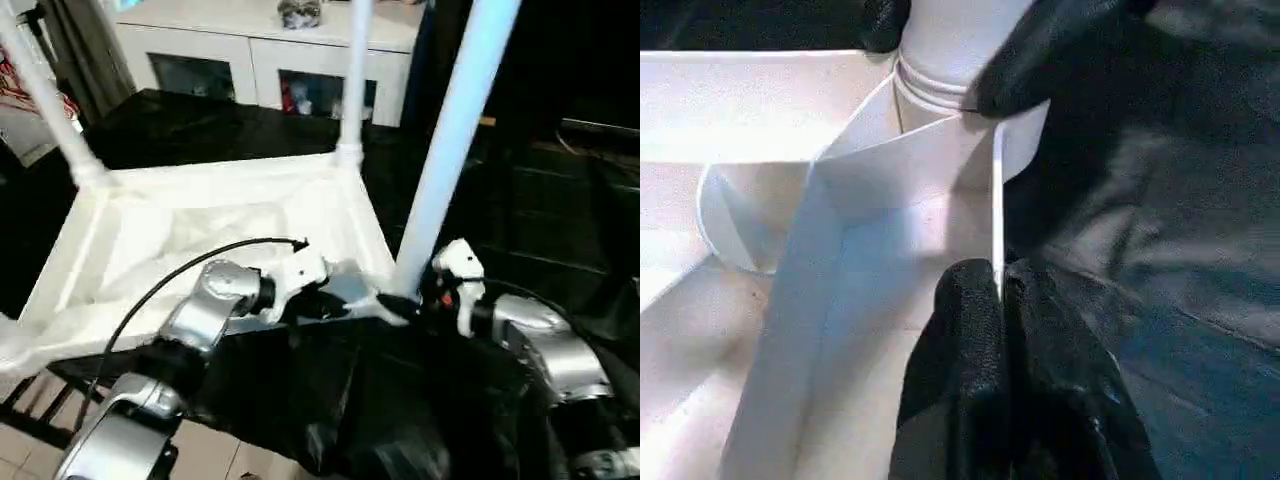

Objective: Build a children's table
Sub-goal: Rotate leg to tighten

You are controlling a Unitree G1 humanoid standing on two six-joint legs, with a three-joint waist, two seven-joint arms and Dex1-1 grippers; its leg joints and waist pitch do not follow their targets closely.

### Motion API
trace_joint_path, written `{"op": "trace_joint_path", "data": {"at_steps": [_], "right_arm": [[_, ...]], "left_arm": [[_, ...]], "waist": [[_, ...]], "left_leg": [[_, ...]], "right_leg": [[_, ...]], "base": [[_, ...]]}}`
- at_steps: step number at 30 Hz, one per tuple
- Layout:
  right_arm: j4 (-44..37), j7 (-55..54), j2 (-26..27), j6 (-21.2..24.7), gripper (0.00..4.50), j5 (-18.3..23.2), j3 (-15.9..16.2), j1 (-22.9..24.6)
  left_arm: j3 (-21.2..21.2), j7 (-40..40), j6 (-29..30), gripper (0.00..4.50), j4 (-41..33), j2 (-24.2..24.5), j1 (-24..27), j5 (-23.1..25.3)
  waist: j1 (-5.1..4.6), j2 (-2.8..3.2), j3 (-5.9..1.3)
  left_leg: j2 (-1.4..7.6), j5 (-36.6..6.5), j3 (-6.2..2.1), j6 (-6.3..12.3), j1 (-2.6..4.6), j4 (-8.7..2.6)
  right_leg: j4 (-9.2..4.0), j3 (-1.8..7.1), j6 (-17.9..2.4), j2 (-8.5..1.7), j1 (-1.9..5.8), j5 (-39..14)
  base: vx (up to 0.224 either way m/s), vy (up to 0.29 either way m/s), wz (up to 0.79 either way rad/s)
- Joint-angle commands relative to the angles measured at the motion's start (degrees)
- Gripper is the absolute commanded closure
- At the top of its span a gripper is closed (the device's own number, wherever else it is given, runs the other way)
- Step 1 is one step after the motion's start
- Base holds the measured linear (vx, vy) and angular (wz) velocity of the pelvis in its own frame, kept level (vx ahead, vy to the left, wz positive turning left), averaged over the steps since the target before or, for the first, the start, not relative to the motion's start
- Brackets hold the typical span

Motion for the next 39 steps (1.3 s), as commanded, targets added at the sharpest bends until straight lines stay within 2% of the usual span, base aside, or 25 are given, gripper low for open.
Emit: {"op": "trace_joint_path", "data": {"at_steps": [1, 9, 14, 17, 19, 20, 22, 23, 26, 27, 30, 32, 33, 34, 36, 39], "right_arm": [[-1.2, 3.6, -0.5, 1.0, 1.68, 0.9, 2.4, 0.9], [-2.9, 8.6, -2.1, 1.4, 1.92, 2.3, 4.0, 1.9], [-2.9, 6.8, -0.7, 2.0, 1.94, 2.3, 4.2, 2.9], [-0.2, -0.9, 2.7, 2.1, 1.94, 1.1, 2.2, 2.3], [4.0, -11.2, 6.7, 1.5, 1.94, -0.8, -0.4, 0.7], [5.9, -16.4, 8.8, 1.4, 1.94, -1.4, -1.7, -0.2], [7.2, -20.6, 10.6, 1.4, 1.94, -1.9, -2.6, -1.1], [7.2, -20.6, 10.6, 1.4, 1.94, -1.9, -2.6, -1.1], [10.8, -32.3, 16.3, 0.9, 1.94, -3.6, -4.2, -3.4], [11.3, -34.3, 17.5, 0.5, 1.94, -4.1, -4.1, -3.8], [12.0, -36.8, 19.7, -0.2, 1.94, -5.1, -4.0, -4.5], [12.8, -36.6, 21.1, -0.9, 1.94, -4.2, -4.3, -5.0], [13.1, -36.4, 21.5, -1.0, 1.4, -3.5, -4.7, -5.2], [12.9, -35.4, 21.5, -0.8, 1.4, -2.5, -5.1, -5.4], [12.9, -34.6, 21.5, -0.7, 1.16, -1.8, -5.6, -5.7], [11.5, -32.1, 19.7, -1.1, 0.88, -2.1, -4.7, -5.4]], "left_arm": [[-0.4, -1.8, -0.7, 4.5, -3.1, 0.1, 0.1, -2.1], [-0.5, -4.6, 0.3, 4.5, -5.0, 1.3, 0.9, -2.7], [0.0, -1.7, 0.9, 4.5, -3.8, -0.1, 0.3, -2.5], [1.1, 4.0, 1.0, 4.5, -1.3, -2.3, -1.2, -1.3], [1.9, 10.3, 1.9, 4.5, 1.8, -4.6, -3.3, 0.2], [2.3, 13.8, 2.6, 4.5, 3.6, -5.9, -4.5, 0.9], [2.8, 17.2, 3.4, 4.5, 5.2, -7.2, -5.8, 1.5], [2.8, 17.2, 3.4, 4.5, 5.2, -7.2, -5.8, 1.5], [4.3, 27.3, 5.7, 4.5, 9.5, -11.1, -9.1, 2.4], [4.4, 28.7, 5.8, 4.5, 10.1, -11.8, -9.4, 2.5], [4.8, 30.6, 5.6, 4.5, 11.5, -13.0, -10.1, 2.7], [4.6, 30.3, 4.9, 4.5, 11.9, -13.6, -10.2, 2.8], [4.3, 29.7, 4.6, 4.5, 11.8, -13.6, -10.0, 2.9], [3.7, 28.0, 3.7, 4.5, 11.3, -13.2, -9.6, 2.8], [3.1, 26.2, 2.7, 4.5, 11.1, -12.9, -9.3, 2.5], [1.9, 21.8, 1.7, 4.5, 9.4, -11.3, -8.1, 2.2]], "waist": [[0.3, -0.78, -3.31], [0.42, -0.71, -3.32], [0.45, -0.66, -3.4], [0.31, -0.85, -3.22], [-0.25, -0.78, -3.12], [-0.38, -0.69, -2.95], [-0.57, -0.65, -2.96], [-0.66, -0.73, -2.94], [-1.05, -0.58, -3.05], [-0.92, -0.52, -3.14], [-0.83, -0.57, -3.27], [-0.9, -0.6, -3.46], [-0.85, -0.56, -3.43], [-0.88, -0.68, -3.42], [-0.87, -0.47, -3.43], [-1.15, -0.61, -3.5]], "left_leg": [[3.6, -10.2, -1.28, 5.03, 0.66, -3.84], [3.49, -10.0, -1.29, 4.7, 0.62, -3.78], [3.49, -9.7, -1.27, 4.59, 0.67, -3.73], [3.32, -10.8, -1.3, 4.03, 0.65, -3.83], [3.01, -12.7, -1.33, 2.2, 1.01, -3.89], [2.9, -13.9, -1.62, 1.23, 0.97, -4.1], [2.95, -15.0, -1.75, 0.76, 1.17, -4.2], [2.92, -15.3, -1.64, 0.98, 1.21, -4.18], [2.77, -14.5, -1.63, 0.67, 1.07, -4.21], [2.78, -14.5, -1.68, 0.48, 1.24, -4.2], [2.8, -13.2, -1.65, 1.51, 0.81, -4.14], [2.72, -11.4, -1.55, 2.6, 0.66, -4.0], [2.78, -11.4, -1.56, 2.88, 0.71, -3.97], [2.76, -11.1, -1.55, 3.4, 0.58, -3.96], [2.88, -10.8, -1.59, 3.85, 0.6, -3.99], [2.83, -10.6, -1.59, 4.2, 0.44, -3.92]], "right_leg": [[-3.28, 2.56, -13.8, -4.23, 2.83, -12.2], [-3.29, 2.54, -13.5, -4.16, 2.79, -12.6], [-3.22, 2.56, -13.7, -4.11, 2.69, -11.7], [-3.59, 2.56, -13.2, -4.15, 2.69, -13.9], [-4.15, 2.57, -12.2, -4.19, 2.19, -18.7], [-4.57, 2.37, -11.1, -4.25, 2.35, -21.9], [-4.89, 2.37, -9.8, -4.29, 2.29, -23.9], [-5.04, 2.46, -9.6, -4.2, 2.16, -23.7], [-4.84, 2.48, -10.0, -3.99, 2.03, -21.6], [-4.79, 2.44, -10.0, -4.09, 2.04, -21.5], [-4.53, 2.53, -10.3, -4.16, 2.44, -18.6], [-4.14, 2.51, -11.2, -4.16, 2.66, -14.8], [-4.14, 2.53, -11.4, -4.25, 2.63, -14.5], [-4.1, 2.5, -11.7, -4.21, 2.8, -14.1], [-3.98, 2.47, -11.9, -4.21, 2.75, -13.6], [-3.81, 2.43, -12.3, -4.22, 2.98, -12.8]], "base": [[0.0, 0.0, 0.0], [0.0, 0.0, 0.0], [0.0, 0.0, 0.0], [0.0, 0.0, 0.0], [0.0, 0.0, 0.0], [0.0, 0.0, 0.0], [0.0, 0.0, 0.0], [0.0, 0.0, 0.0], [0.0, 0.0, 0.0], [0.0, 0.0, 0.0], [0.0, 0.0, 0.0], [0.0, 0.0, 0.0], [0.0, 0.0, 0.0], [0.0, 0.0, 0.0], [0.0, 0.0, 0.0], [0.0, 0.0, 0.0]]}}
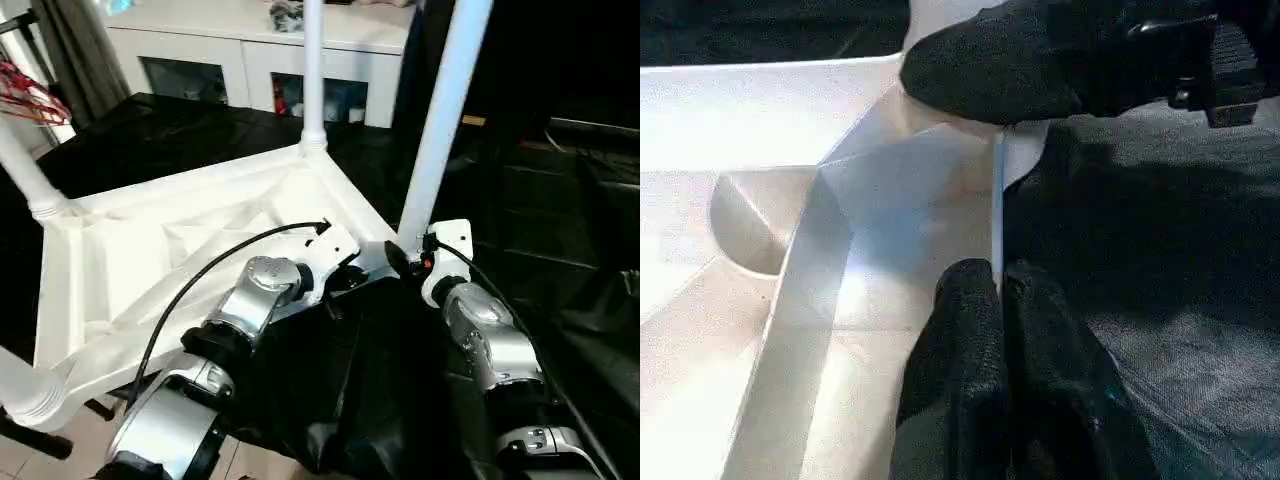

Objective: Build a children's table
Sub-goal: Rotate leg to tighten

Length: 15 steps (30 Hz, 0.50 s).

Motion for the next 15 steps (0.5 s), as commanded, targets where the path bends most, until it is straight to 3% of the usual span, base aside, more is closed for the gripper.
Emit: {"op": "trace_joint_path", "data": {"at_steps": [1, 9, 15], "right_arm": [[0.5, 5.0, 1.3, 1.4, 0.81, 0.3, 5.0, 1.1], [-4.8, 19.1, -7.6, -0.2, 0.75, 0.4, 8.1, 4.0], [-7.8, 30.4, -14.3, -1.0, 0.75, 1.8, 10.1, 5.5]], "left_arm": [[-0.8, -2.0, -2.5, 4.5, -2.7, -0.2, -0.2, -1.1], [-2.1, -13.6, -5.3, 4.5, -7.6, 5.3, 3.6, -2.8], [-3.1, -22.4, -5.0, 4.5, -12.4, 9.4, 6.0, -5.1]], "waist": [[0.26, -0.66, -3.42], [0.3, -0.63, -3.45], [0.81, -0.45, -3.23]], "left_leg": [[2.98, -10.3, -1.6, 4.52, 0.35, -3.98], [3.19, -9.2, -1.44, 5.84, 0.38, -3.78], [3.58, -11.5, -1.31, 4.89, 0.67, -3.96]], "right_leg": [[-3.75, 2.4, -12.4, -4.17, 2.92, -12.6], [-3.32, 2.42, -14.0, -4.02, 3.0, -9.5], [-3.42, 2.51, -14.2, -4.03, 2.7, -12.1]], "base": [[0.0, 0.0, 0.0], [0.0, 0.0, 0.0], [0.0, 0.0, 0.0]]}}
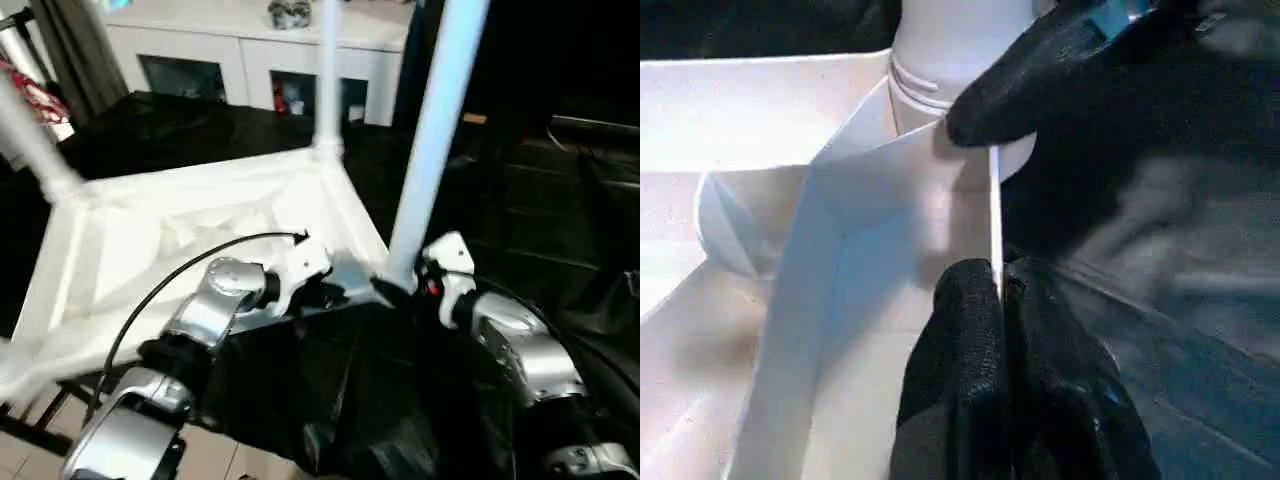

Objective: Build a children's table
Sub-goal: Rotate leg to tighten

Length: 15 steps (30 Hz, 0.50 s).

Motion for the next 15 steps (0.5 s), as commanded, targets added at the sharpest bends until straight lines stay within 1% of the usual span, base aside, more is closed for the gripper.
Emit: {"op": "trace_joint_path", "data": {"at_steps": [1, 2, 5, 7, 8, 11, 12, 13, 15], "right_arm": [[-1.5, 4.4, -1.8, 0.1, 0.75, 0.9, 1.8, 0.8], [-2.0, 5.7, -2.4, 0.2, 0.75, 1.2, 2.0, 1.0], [-3.8, 10.5, -4.5, 0.7, 0.75, 2.3, 2.7, 1.9], [-4.5, 12.4, -5.3, 0.9, 0.99, 2.8, 3.0, 2.2], [-5.0, 13.5, -5.7, 1.3, 1.07, 3.1, 3.2, 2.3], [-5.8, 16.1, -6.8, 1.8, 1.12, 3.9, 3.8, 2.5], [-5.8, 16.5, -6.9, 1.9, 1.26, 4.1, 4.0, 2.5], [-5.8, 16.5, -6.9, 1.9, 1.41, 4.1, 4.0, 2.5], [-6.1, 17.1, -7.0, 2.3, 1.57, 4.4, 4.2, 2.5]], "left_arm": [[-0.8, -2.9, -1.4, 4.5, -3.0, 0.0, -0.1, -1.9], [-0.8, -3.5, -1.2, 4.5, -3.3, 0.4, 0.0, -2.1], [-0.9, -5.3, -0.8, 4.5, -4.3, 1.4, 0.5, -2.4], [-0.9, -6.1, -0.4, 4.5, -4.8, 1.8, 0.7, -2.5], [-0.9, -6.7, -0.1, 4.5, -5.1, 2.1, 0.8, -2.6], [-1.2, -8.3, 0.7, 4.5, -6.0, 2.8, 1.2, -3.2], [-1.3, -8.6, 0.8, 4.5, -6.1, 3.0, 1.2, -3.3], [-1.3, -8.6, 0.8, 4.5, -6.1, 3.0, 1.2, -3.3], [-1.4, -9.2, 1.2, 4.5, -6.4, 3.2, 1.4, -3.4]], "waist": [[0.25, -0.48, -3.31], [0.45, -0.51, -3.31], [0.95, -0.63, -3.43], [1.11, -0.63, -3.49], [1.18, -0.66, -3.47], [1.32, -0.59, -3.48], [1.27, -0.59, -3.43], [1.31, -0.61, -3.46], [1.27, -0.63, -3.4]], "left_leg": [[3.5, -11.5, -1.34, 4.66, 0.72, -3.88], [3.55, -11.6, -1.27, 4.55, 0.83, -3.89], [3.56, -10.4, -1.25, 5.05, 0.7, -3.75], [3.59, -9.9, -1.22, 5.33, 0.72, -3.69], [3.52, -9.4, -1.22, 5.5, 0.57, -3.66], [3.59, -9.4, -1.26, 5.45, 0.6, -3.66], [3.57, -9.7, -1.21, 5.42, 0.64, -3.66], [3.55, -9.8, -1.23, 5.34, 0.64, -3.65], [3.54, -10.5, -1.28, 4.73, 0.72, -3.75]], "right_leg": [[-3.4, 2.53, -14.2, -3.99, 2.9, -12.1], [-3.39, 2.57, -14.1, -3.97, 2.81, -12.0], [-3.13, 2.6, -14.2, -4.06, 2.95, -10.3], [-3.06, 2.59, -14.3, -4.05, 2.94, -9.7], [-2.99, 2.57, -14.4, -4.06, 2.94, -9.4], [-3.02, 2.49, -14.5, -4.04, 2.95, -10.2], [-3.06, 2.48, -14.5, -3.97, 2.85, -10.4], [-3.1, 2.49, -14.5, -4.04, 2.87, -10.6], [-3.27, 2.48, -14.1, -4.03, 2.81, -12.1]], "base": [[0.0, 0.0, 0.0], [0.0, 0.0, 0.0], [0.0, 0.0, 0.0], [0.0, 0.0, 0.0], [0.0, 0.0, 0.0], [0.0, 0.0, 0.0], [0.0, 0.0, 0.0], [0.0, 0.0, 0.0], [0.0, 0.0, 0.0]]}}
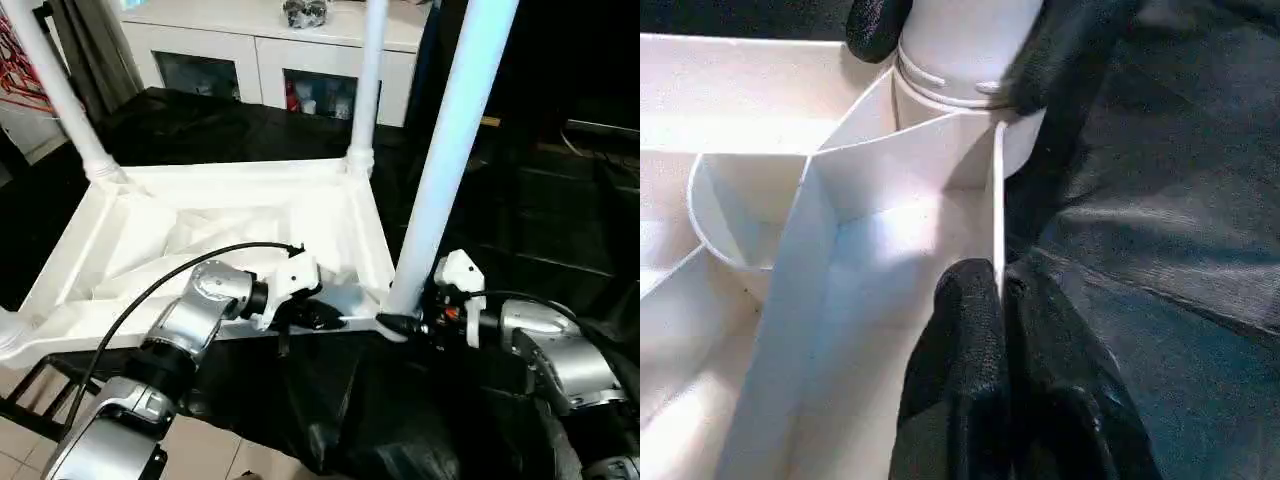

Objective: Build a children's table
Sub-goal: Rotate leg to tighten

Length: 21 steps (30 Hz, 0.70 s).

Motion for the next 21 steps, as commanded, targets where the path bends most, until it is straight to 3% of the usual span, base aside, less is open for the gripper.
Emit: {"op": "trace_joint_path", "data": {"at_steps": [1, 6, 10, 14, 15, 17, 18, 20, 21], "right_arm": [[-1.8, 1.7, 0.1, 1.0, 1.7, 0.7, 1.7, 0.5], [-3.5, 1.8, 0.8, 1.9, 1.88, 1.2, 2.5, 2.2], [-3.6, 0.3, 2.1, 2.2, 1.91, 1.4, 2.3, 3.1], [0.0, -13.0, 8.6, 2.1, 1.93, -1.5, 0.4, 2.6], [0.0, -13.0, 8.6, 2.1, 1.94, -1.5, 0.4, 2.6], [5.1, -26.5, 14.8, 3.2, 1.95, -3.4, -2.7, 0.3], [5.5, -27.6, 15.4, 3.2, 1.96, -3.5, -3.0, 0.0], [7.8, -33.0, 17.7, 3.8, 1.96, -3.7, -4.6, -1.5], [8.8, -35.3, 18.6, 4.0, 1.96, -3.8, -5.3, -2.2]], "left_arm": [[-0.4, -0.8, 0.0, 4.5, -2.8, -0.3, -0.4, -1.5], [-0.2, -0.2, 0.8, 4.5, -3.4, -0.8, -0.1, -1.6], [0.5, 3.1, 1.1, 4.5, -2.2, -2.1, -0.8, -1.0], [2.7, 14.8, 2.0, 4.5, 3.2, -7.0, -4.2, 0.7], [2.7, 14.8, 2.0, 4.5, 3.2, -7.0, -4.2, 0.7], [3.9, 24.3, 3.7, 4.5, 7.5, -10.9, -7.2, 2.1], [4.0, 25.1, 3.9, 4.5, 7.8, -11.3, -7.5, 2.1], [4.4, 28.0, 4.5, 4.5, 9.1, -12.7, -8.5, 2.4], [4.5, 29.0, 4.6, 4.5, 9.5, -13.3, -8.8, 2.4]], "waist": [[0.18, -0.53, -3.43], [0.29, -0.54, -3.6], [0.34, -0.52, -3.44], [0.29, -0.74, -3.33], [0.07, -0.7, -3.04], [-0.5, -0.6, -3.01], [-0.73, -0.54, -2.97], [-0.78, -0.74, -3.03], [-0.9, -0.47, -3.0]], "left_leg": [[3.51, -10.7, -1.35, 4.5, 0.75, -3.83], [3.47, -9.1, -1.32, 5.03, 0.66, -3.65], [3.43, -10.5, -1.35, 4.55, 0.74, -3.77], [3.29, -12.1, -1.44, 3.0, 1.16, -3.94], [3.15, -13.2, -1.48, 2.17, 1.13, -4.13], [3.0, -15.0, -1.67, 0.84, 1.26, -4.28], [2.98, -15.5, -1.77, 0.32, 1.32, -4.33], [2.82, -16.1, -1.85, 0.4, 1.34, -4.28], [2.92, -15.7, -1.79, 0.78, 1.21, -4.36]], "right_leg": [[-3.33, 2.49, -14.1, -4.05, 2.85, -12.4], [-3.07, 2.52, -14.3, -4.05, 2.92, -9.8], [-3.41, 2.46, -13.8, -4.04, 2.85, -12.6], [-3.98, 2.56, -12.7, -4.15, 2.54, -16.4], [-4.28, 2.53, -11.9, -4.08, 2.33, -18.9], [-4.68, 2.47, -10.5, -4.07, 2.17, -22.5], [-4.7, 2.43, -10.3, -4.11, 2.07, -23.2], [-5.01, 2.34, -9.4, -4.22, 2.3, -24.4], [-5.08, 2.5, -9.4, -4.22, 2.18, -23.5]], "base": [[0.0, 0.0, 0.0], [0.0, 0.0, 0.0], [0.0, 0.0, 0.0], [0.0, 0.0, 0.0], [0.0, 0.0, 0.0], [0.0, 0.0, 0.0], [0.0, 0.0, 0.0], [0.0, 0.0, 0.0], [0.0, 0.0, 0.0]]}}
